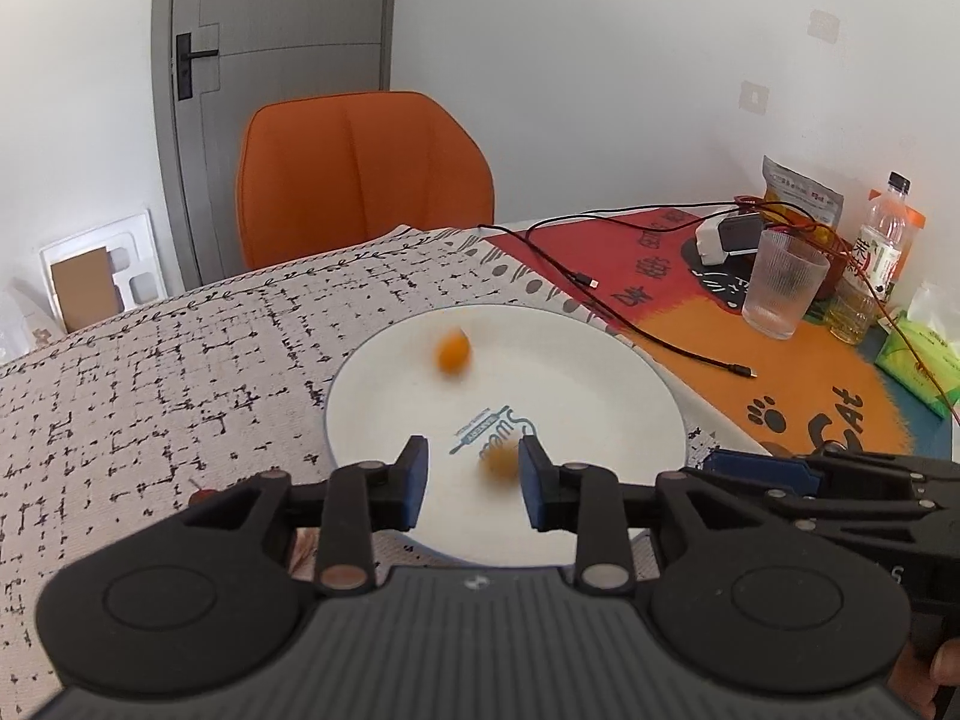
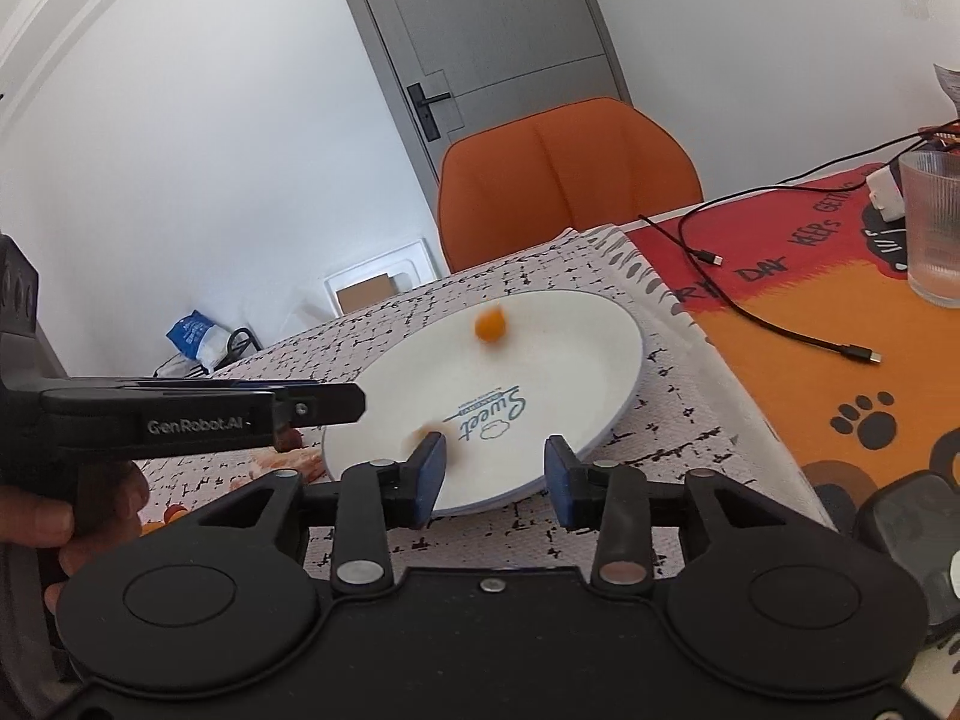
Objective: Organize fruits
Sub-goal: 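Carry both fruits over the white bowl and open both tools to drop them, then move the left tool to the large orange and close on it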
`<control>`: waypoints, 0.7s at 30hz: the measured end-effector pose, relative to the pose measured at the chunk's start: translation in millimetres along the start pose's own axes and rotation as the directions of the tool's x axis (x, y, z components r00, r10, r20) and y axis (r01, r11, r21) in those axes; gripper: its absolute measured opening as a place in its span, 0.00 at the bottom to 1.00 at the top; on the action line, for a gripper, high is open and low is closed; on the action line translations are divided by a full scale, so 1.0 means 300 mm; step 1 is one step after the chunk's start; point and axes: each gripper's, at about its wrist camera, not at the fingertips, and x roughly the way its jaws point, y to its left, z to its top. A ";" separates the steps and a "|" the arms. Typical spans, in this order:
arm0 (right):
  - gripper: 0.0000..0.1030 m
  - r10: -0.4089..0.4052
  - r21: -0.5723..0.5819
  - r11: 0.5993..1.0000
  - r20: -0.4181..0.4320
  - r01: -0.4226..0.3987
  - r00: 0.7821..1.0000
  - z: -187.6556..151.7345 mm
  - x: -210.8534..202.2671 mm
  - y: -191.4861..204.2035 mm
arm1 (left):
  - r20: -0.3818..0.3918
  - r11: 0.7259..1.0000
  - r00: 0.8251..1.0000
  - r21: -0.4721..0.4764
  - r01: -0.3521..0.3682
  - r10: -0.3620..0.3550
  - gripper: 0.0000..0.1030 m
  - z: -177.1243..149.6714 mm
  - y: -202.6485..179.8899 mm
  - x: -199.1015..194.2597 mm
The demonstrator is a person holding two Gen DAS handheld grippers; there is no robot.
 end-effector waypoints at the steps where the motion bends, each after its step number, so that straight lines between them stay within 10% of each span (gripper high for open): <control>1: 0.40 -0.001 0.003 1.000 0.000 0.001 1.000 -0.002 -0.001 0.000 | -0.001 1.000 1.000 -0.002 -0.003 0.003 0.34 -0.002 0.004 -0.004; 16: 1.00 -0.018 0.004 1.000 0.039 0.018 0.999 -0.004 -0.019 0.035 | 0.058 0.991 0.992 -0.081 -0.107 0.112 0.83 -0.061 0.129 -0.141; 21: 1.00 -0.029 -0.011 0.999 0.052 0.030 0.998 -0.002 -0.024 0.062 | 0.066 0.984 0.988 -0.113 -0.135 0.143 0.86 -0.083 0.171 -0.186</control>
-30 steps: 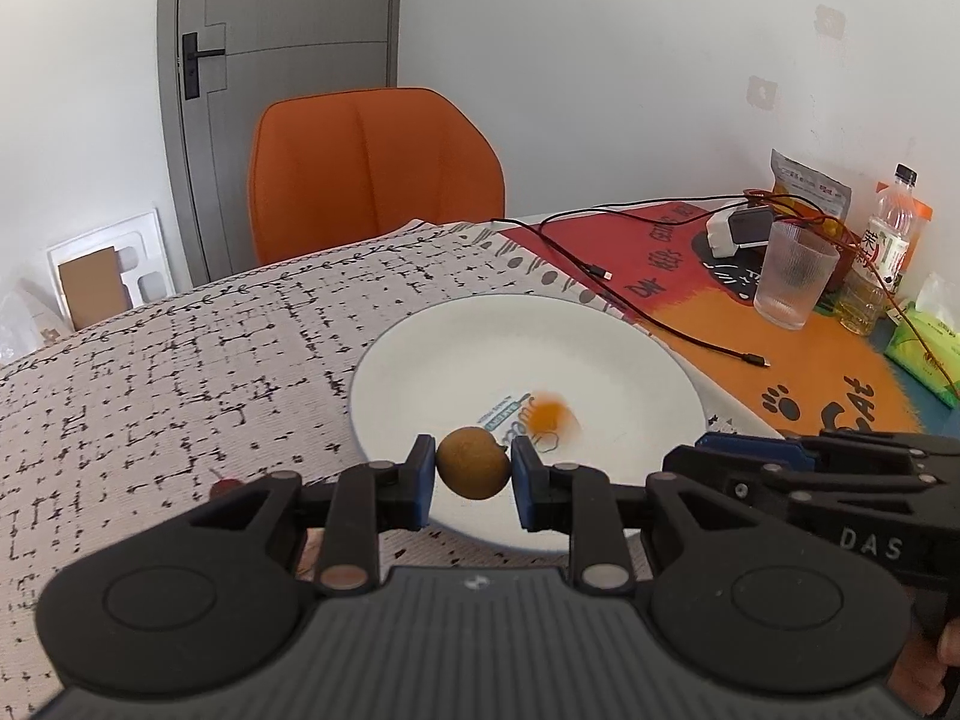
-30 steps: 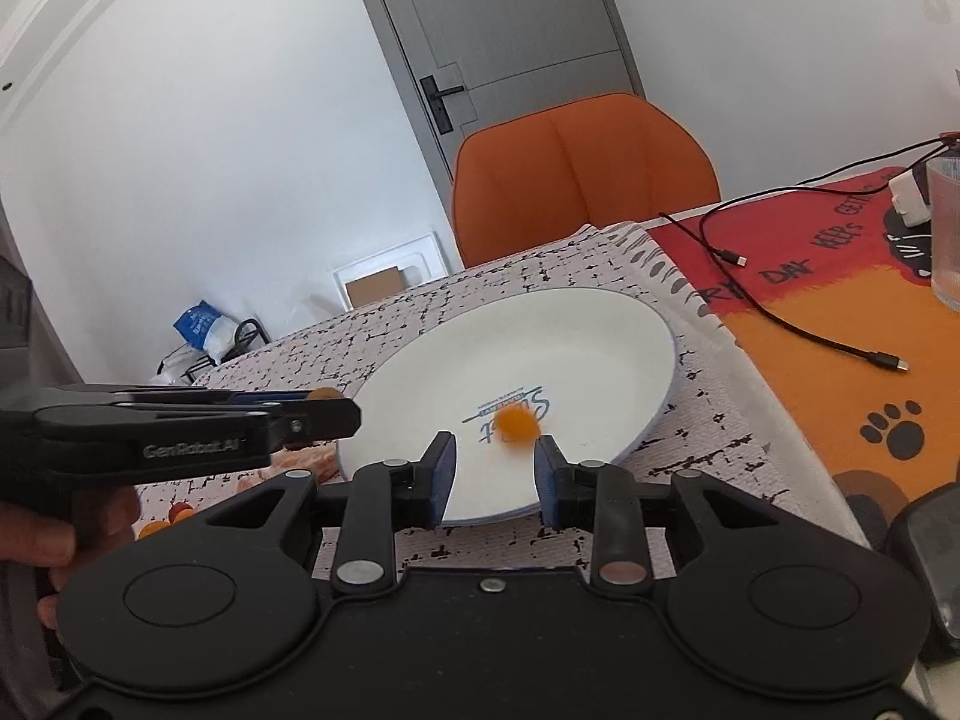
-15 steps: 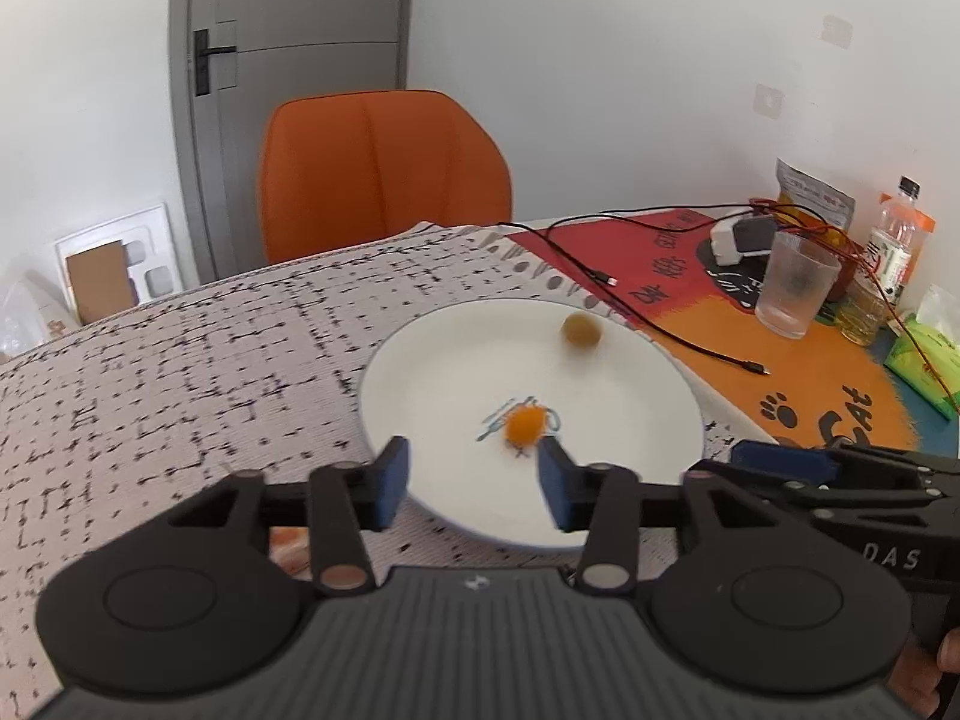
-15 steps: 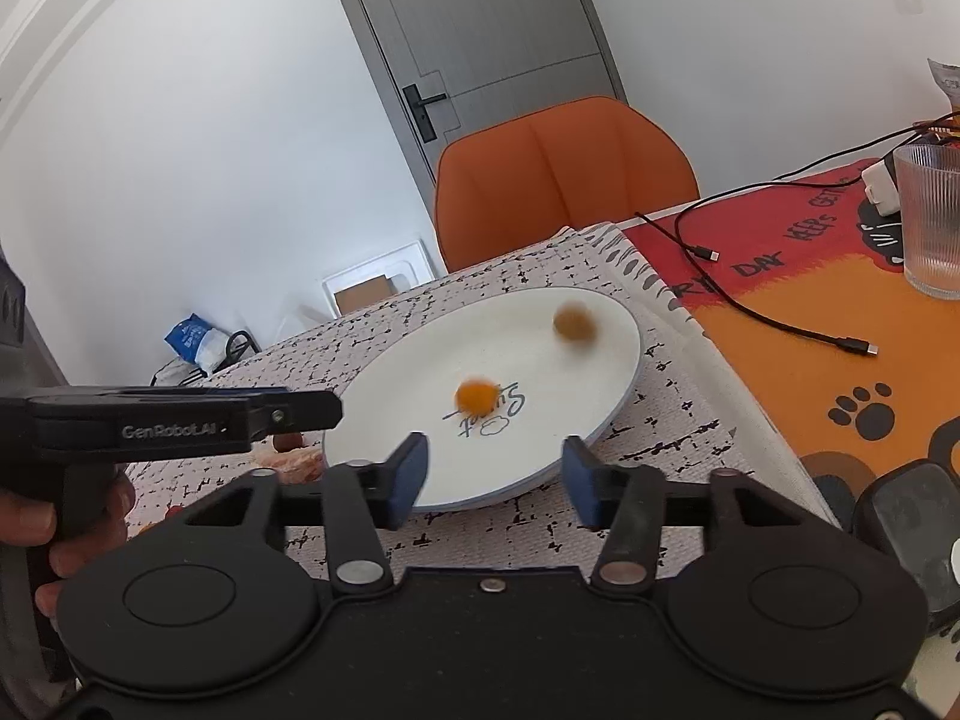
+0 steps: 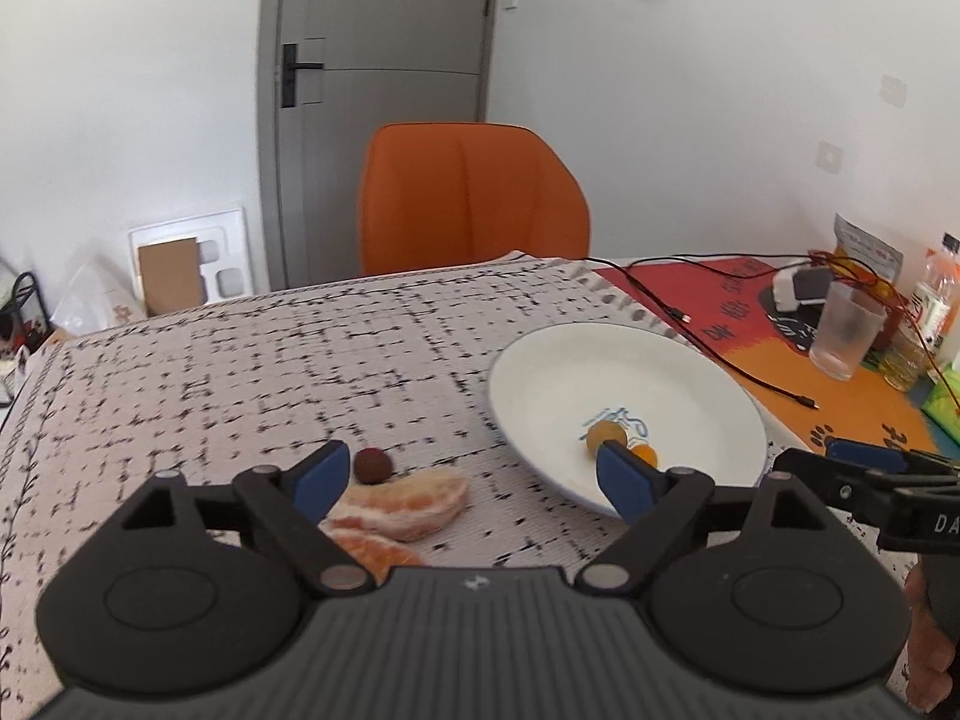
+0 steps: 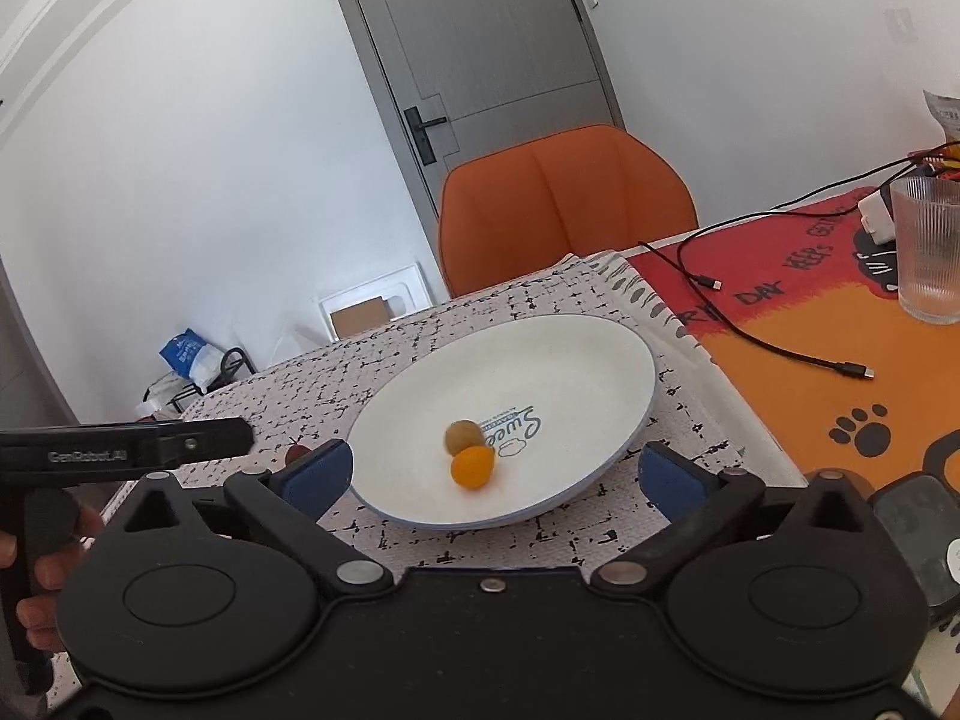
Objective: Organize fruits
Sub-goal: 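Move the left tool to the large orange and close on it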
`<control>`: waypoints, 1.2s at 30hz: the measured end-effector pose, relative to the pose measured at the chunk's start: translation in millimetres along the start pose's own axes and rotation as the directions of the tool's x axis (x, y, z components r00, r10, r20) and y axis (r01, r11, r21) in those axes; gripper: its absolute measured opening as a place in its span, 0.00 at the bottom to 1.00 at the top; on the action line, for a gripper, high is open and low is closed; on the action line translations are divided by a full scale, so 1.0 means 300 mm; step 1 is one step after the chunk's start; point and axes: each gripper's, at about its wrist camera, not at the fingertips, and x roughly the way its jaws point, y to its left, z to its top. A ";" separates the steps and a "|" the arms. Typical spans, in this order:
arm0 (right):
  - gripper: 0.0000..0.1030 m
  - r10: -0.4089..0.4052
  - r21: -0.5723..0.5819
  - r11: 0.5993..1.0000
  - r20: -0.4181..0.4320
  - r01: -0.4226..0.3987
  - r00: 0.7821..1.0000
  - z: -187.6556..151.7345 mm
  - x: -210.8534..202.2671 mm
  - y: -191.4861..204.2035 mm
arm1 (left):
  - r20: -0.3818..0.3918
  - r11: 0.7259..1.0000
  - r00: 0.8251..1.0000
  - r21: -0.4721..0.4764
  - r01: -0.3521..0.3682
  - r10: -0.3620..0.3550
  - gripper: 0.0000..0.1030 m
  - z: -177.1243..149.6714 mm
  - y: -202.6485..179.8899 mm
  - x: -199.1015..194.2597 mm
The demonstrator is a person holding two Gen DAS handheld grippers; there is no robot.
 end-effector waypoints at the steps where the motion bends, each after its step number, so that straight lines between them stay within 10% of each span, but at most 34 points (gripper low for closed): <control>1: 1.00 -0.006 -0.001 1.000 -0.004 0.006 1.000 0.000 0.002 0.004 | 0.004 1.000 1.000 -0.006 -0.006 0.006 0.86 -0.004 0.009 -0.009; 36: 1.00 0.051 -0.120 0.991 -0.058 -0.057 0.997 -0.050 0.051 0.232 | 0.024 0.980 0.995 -0.179 -0.091 0.097 0.91 -0.165 0.267 -0.205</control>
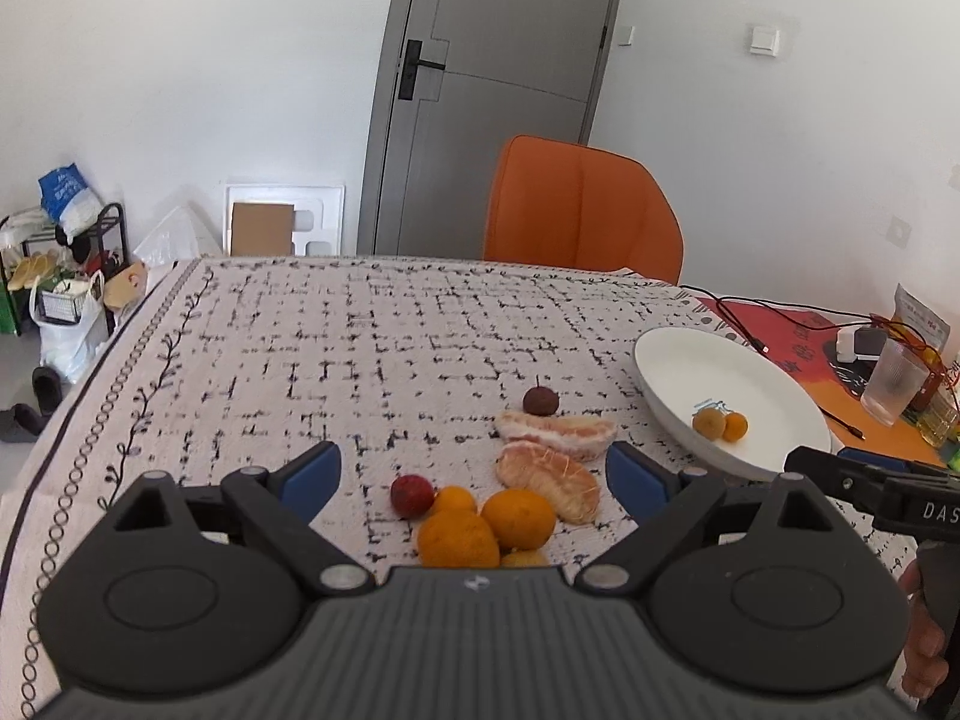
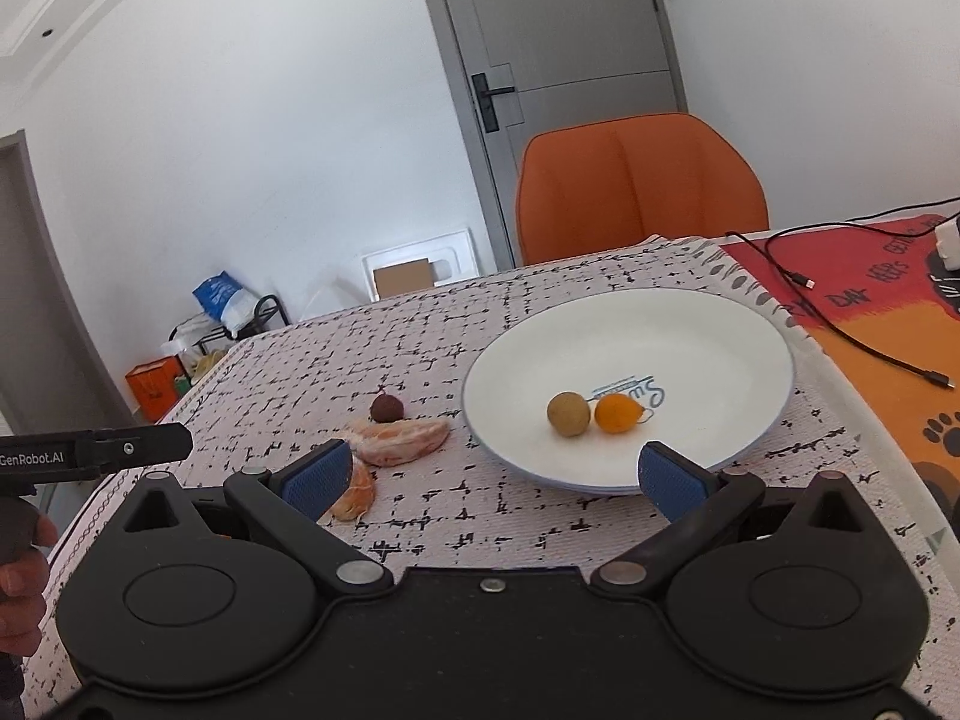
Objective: Organize fruits
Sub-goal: 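Move the left tool to the large orange and close on it, then close the right tool on another small brown fruit while the left tool holds the orange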
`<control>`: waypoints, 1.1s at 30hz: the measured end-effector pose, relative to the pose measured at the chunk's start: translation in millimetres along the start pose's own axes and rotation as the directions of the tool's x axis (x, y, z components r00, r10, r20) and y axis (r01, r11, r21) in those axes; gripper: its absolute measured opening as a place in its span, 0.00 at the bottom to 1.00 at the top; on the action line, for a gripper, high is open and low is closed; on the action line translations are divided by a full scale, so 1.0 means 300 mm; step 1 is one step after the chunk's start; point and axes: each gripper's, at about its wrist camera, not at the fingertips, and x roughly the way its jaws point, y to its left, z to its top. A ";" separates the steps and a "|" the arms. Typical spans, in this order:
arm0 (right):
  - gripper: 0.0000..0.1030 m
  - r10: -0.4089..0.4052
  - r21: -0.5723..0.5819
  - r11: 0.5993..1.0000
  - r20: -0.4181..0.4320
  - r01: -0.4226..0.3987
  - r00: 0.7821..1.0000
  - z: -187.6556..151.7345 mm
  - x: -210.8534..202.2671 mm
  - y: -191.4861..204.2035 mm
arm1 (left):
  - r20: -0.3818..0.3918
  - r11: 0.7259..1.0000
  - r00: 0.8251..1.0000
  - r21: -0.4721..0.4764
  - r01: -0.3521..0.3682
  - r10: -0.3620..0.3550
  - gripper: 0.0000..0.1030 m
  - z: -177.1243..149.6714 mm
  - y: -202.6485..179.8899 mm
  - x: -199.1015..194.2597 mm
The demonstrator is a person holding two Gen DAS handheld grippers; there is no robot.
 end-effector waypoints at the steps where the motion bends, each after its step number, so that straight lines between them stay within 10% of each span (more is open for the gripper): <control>1: 1.00 0.004 -0.004 1.000 -0.005 -0.004 1.000 0.000 0.003 0.005 | -0.003 1.000 1.000 -0.005 0.001 -0.001 0.91 -0.005 0.008 -0.001; 13: 1.00 0.089 -0.041 0.995 -0.065 -0.092 0.994 -0.017 0.043 0.073 | -0.023 0.999 1.000 -0.048 0.015 -0.016 0.85 -0.055 0.054 0.016; 33: 1.00 0.158 -0.091 0.981 -0.150 -0.173 0.976 -0.056 0.124 0.174 | -0.092 0.986 0.990 -0.139 0.094 -0.107 0.33 -0.114 0.096 0.109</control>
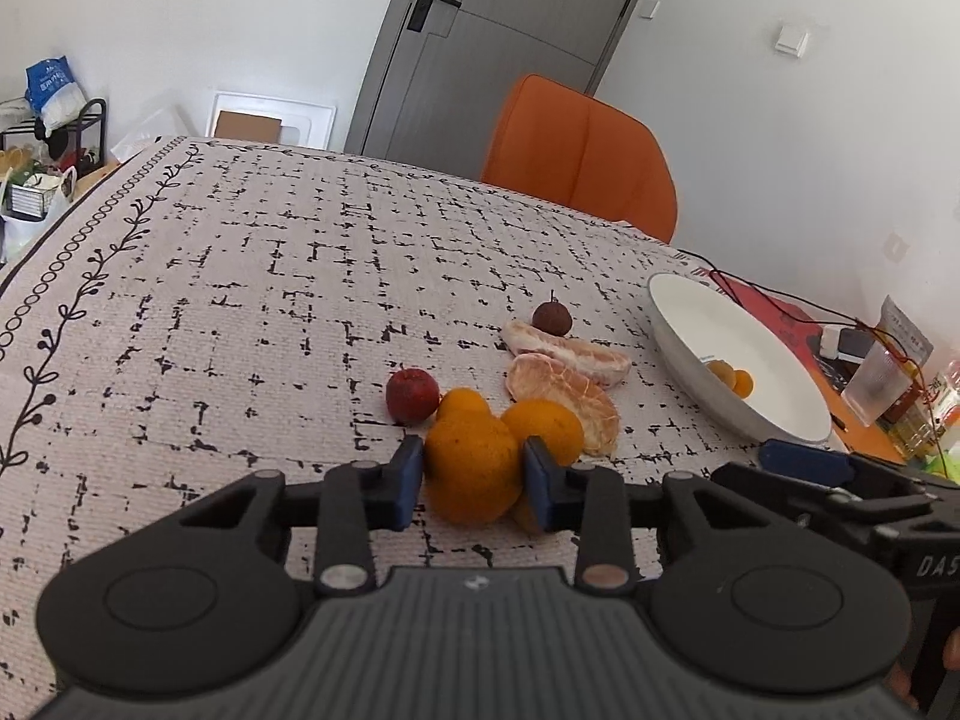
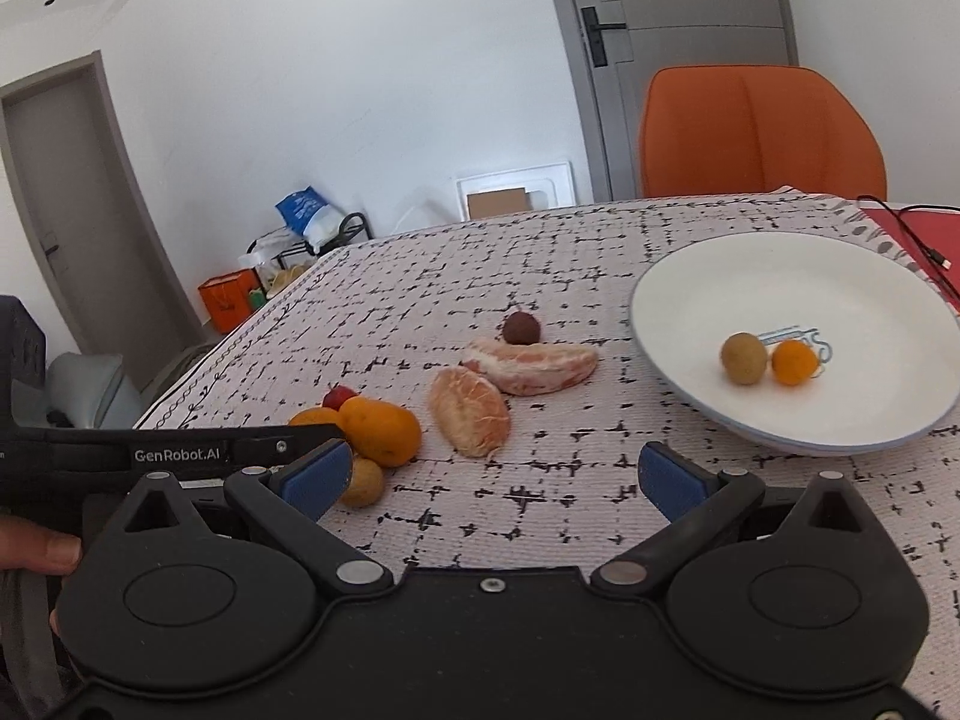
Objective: Organize fruits
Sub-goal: 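Close the right tool on another small brown fruit while the left tool holds the orange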
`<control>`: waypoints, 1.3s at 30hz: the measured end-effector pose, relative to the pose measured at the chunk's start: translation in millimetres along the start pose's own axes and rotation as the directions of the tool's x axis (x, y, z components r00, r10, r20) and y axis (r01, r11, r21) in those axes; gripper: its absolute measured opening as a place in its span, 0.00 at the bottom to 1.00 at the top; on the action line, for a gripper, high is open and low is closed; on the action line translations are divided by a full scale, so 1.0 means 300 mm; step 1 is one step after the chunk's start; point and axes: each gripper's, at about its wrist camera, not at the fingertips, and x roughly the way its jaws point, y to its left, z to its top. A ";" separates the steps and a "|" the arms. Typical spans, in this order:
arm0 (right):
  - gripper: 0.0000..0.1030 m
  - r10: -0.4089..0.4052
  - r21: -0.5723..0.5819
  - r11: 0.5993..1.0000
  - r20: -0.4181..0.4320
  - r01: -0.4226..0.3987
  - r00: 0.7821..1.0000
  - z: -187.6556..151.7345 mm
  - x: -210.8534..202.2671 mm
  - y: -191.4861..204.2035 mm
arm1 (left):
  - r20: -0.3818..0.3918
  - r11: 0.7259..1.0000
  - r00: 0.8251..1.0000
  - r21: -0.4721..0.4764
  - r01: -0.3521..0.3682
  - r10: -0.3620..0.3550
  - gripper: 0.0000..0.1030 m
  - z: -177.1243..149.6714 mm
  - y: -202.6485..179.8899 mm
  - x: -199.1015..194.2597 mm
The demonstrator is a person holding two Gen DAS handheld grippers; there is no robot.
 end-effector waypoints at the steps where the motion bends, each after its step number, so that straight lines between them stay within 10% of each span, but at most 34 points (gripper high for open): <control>1: 1.00 0.004 -0.004 1.000 -0.004 -0.005 1.000 0.000 0.005 0.006 | 0.003 1.000 1.000 0.002 0.005 -0.005 0.33 -0.001 0.001 -0.005; 35: 0.70 0.119 -0.012 0.993 -0.081 -0.120 0.990 0.021 0.141 0.131 | 0.054 0.993 0.993 -0.051 -0.102 0.105 0.33 0.005 0.170 -0.117; 39: 0.35 0.122 -0.025 0.992 -0.139 -0.127 0.983 0.006 0.170 0.151 | 0.055 0.993 0.993 -0.053 -0.101 0.104 0.33 0.006 0.172 -0.117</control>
